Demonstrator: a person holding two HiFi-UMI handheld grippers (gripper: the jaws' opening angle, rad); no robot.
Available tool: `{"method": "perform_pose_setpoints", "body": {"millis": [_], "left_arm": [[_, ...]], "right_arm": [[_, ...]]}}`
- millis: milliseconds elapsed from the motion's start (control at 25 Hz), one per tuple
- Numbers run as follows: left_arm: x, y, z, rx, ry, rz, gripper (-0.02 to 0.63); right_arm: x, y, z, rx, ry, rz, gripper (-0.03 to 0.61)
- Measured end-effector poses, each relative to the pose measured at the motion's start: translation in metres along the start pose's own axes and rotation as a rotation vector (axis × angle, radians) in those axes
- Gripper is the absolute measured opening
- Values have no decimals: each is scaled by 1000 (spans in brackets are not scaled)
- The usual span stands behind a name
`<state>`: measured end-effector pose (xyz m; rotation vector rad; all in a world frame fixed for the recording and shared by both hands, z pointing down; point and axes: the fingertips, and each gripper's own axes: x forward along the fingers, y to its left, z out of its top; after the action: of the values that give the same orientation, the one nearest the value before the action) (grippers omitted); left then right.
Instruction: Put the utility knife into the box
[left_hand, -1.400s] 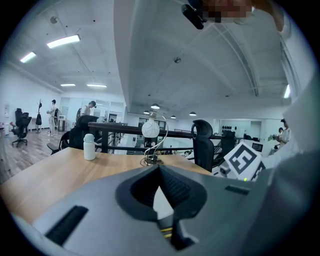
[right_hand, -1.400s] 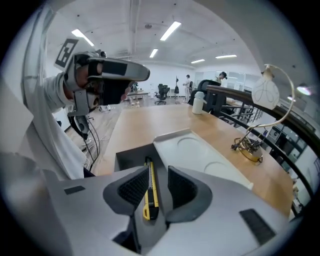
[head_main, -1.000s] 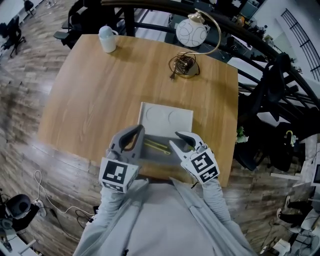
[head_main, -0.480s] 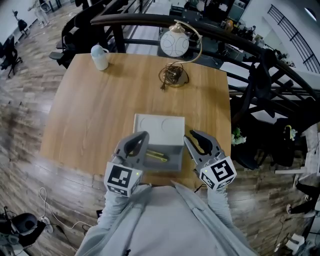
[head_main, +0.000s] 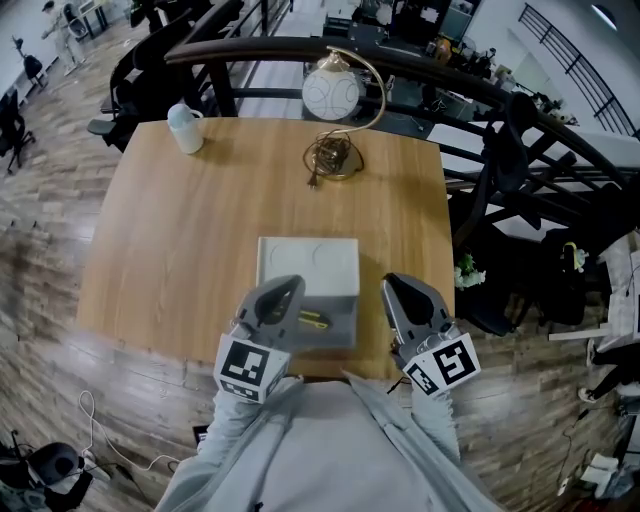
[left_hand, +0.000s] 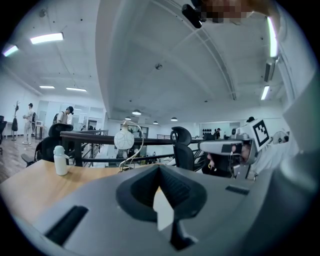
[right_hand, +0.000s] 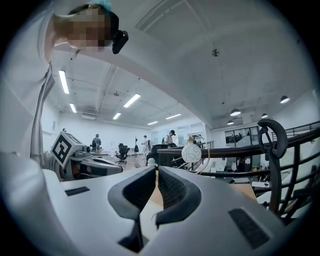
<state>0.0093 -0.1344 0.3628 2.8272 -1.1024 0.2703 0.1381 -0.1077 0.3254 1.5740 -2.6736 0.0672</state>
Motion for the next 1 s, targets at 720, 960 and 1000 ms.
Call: {"method": "perform_pose_setpoints", "body": {"millis": [720, 960, 1000], "left_arm": [[3, 10, -8, -17, 8, -29, 18], [4, 17, -7, -15, 9, -25, 18], [4, 18, -8, -17, 12, -23, 18]], "right_arm": [[5, 1, -16, 51, 20, -38, 17], [12, 3, -17, 38, 36, -29, 17], [13, 3, -18, 36, 39, -26, 17]]}}
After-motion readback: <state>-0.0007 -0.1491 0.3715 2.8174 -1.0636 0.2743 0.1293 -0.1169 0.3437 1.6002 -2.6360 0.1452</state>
